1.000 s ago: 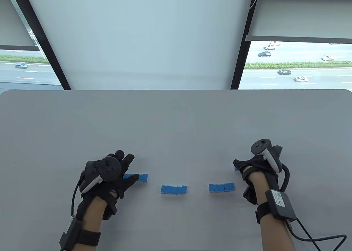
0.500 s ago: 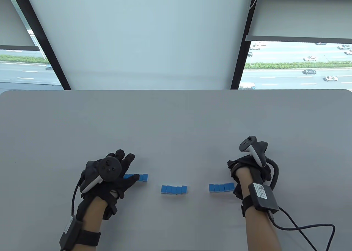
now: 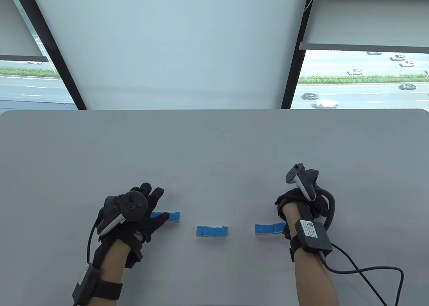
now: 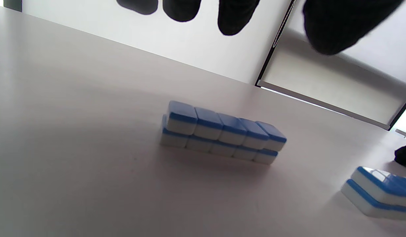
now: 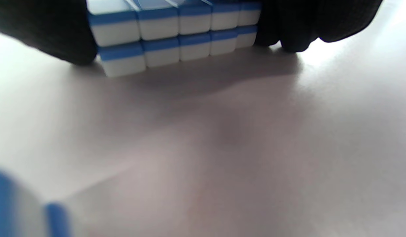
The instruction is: Build mahjong tile wall
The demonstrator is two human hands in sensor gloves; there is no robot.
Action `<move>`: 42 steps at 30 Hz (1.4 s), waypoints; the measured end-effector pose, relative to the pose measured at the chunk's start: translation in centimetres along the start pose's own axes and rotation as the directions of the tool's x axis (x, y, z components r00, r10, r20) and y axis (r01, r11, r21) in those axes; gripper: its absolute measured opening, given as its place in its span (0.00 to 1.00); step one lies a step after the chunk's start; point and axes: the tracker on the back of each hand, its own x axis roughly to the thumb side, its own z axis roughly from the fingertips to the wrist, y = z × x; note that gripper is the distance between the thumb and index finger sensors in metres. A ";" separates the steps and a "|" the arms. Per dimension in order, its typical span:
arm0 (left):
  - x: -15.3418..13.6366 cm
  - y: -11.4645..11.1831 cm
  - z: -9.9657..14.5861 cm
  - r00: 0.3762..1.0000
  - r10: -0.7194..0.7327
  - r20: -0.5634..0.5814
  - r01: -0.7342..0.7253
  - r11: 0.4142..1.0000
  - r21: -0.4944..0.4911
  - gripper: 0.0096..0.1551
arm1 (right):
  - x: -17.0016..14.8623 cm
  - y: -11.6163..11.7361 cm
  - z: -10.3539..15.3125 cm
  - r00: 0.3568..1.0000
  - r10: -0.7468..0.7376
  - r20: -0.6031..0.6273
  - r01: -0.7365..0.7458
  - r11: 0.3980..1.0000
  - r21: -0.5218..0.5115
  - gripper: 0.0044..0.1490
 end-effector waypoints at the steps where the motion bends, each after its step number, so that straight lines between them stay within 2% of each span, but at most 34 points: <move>1: 0.0 0.0 0.0 1.000 -0.002 -0.001 0.002 1.000 -0.002 0.50 | 0.1 -0.1 -0.3 1.000 0.007 0.007 -0.007 1.000 -0.004 0.72; 7: 0.0 0.1 -0.1 1.000 -0.008 -0.006 0.008 1.000 0.005 0.50 | 1.4 -0.9 -1.5 0.999 0.025 0.020 -0.025 1.000 -0.010 0.71; 12: -0.3 0.2 -0.2 1.000 -0.005 -0.021 0.005 1.000 0.006 0.50 | 4.2 -1.6 -2.7 0.999 0.037 0.039 -0.036 0.999 -0.029 0.70; 25: -0.8 0.5 -0.2 0.999 0.002 -0.046 -0.001 1.000 0.012 0.50 | 13.4 -3.2 -4.0 0.996 0.062 0.068 -0.061 0.998 -0.018 0.71; 36: -1.0 0.5 -0.1 0.999 0.020 -0.037 -0.020 1.000 0.010 0.50 | 21.8 -3.2 -2.7 0.993 0.083 0.083 -0.080 0.996 -0.039 0.71; 42: -0.8 0.4 -0.1 0.999 0.013 -0.033 -0.013 1.000 0.002 0.50 | 23.6 -3.7 -1.7 0.992 0.095 0.082 -0.094 0.995 -0.022 0.70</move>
